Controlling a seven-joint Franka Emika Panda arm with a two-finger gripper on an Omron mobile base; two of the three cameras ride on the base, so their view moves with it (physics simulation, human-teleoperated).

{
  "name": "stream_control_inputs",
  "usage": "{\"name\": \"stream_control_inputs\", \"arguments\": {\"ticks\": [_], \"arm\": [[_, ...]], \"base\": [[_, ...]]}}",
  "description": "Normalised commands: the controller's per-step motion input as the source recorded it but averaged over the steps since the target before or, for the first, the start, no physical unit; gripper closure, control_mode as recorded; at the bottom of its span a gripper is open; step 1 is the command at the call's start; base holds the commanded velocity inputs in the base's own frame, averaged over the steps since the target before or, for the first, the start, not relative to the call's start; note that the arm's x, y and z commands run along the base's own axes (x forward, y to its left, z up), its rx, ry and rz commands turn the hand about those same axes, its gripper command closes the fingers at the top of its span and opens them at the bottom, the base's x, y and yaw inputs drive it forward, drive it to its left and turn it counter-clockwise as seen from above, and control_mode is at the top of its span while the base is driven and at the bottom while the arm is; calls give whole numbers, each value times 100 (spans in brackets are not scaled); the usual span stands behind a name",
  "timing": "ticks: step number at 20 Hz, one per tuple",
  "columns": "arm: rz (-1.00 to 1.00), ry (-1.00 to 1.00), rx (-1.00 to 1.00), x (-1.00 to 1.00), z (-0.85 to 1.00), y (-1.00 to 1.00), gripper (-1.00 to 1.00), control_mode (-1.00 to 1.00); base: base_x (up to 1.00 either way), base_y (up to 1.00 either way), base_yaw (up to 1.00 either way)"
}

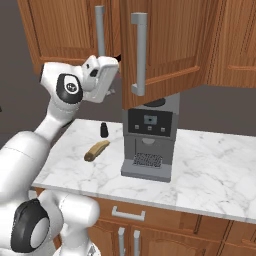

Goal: Pick the pan from the cabinet and place it on the stove. Then turn on the stove burner for the pan.

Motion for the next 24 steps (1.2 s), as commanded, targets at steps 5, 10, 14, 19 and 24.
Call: {"name": "stream_control_inputs", "arguments": {"ticks": [5, 10, 14, 19, 24], "arm": [[-1, 9, -1, 20, 0, -61, -100, -100], [-2, 5, 0, 0, 0, -70, -100, -100], [-5, 1, 0, -22, 0, -84, -100, -100], [-6, 0, 0, -46, 0, -93, -100, -100], [-7, 0, 0, -42, 0, -92, -100, -100]], "base": [[0, 0, 0], [0, 0, 0], [0, 0, 0], [0, 0, 0], [0, 0, 0]]}}
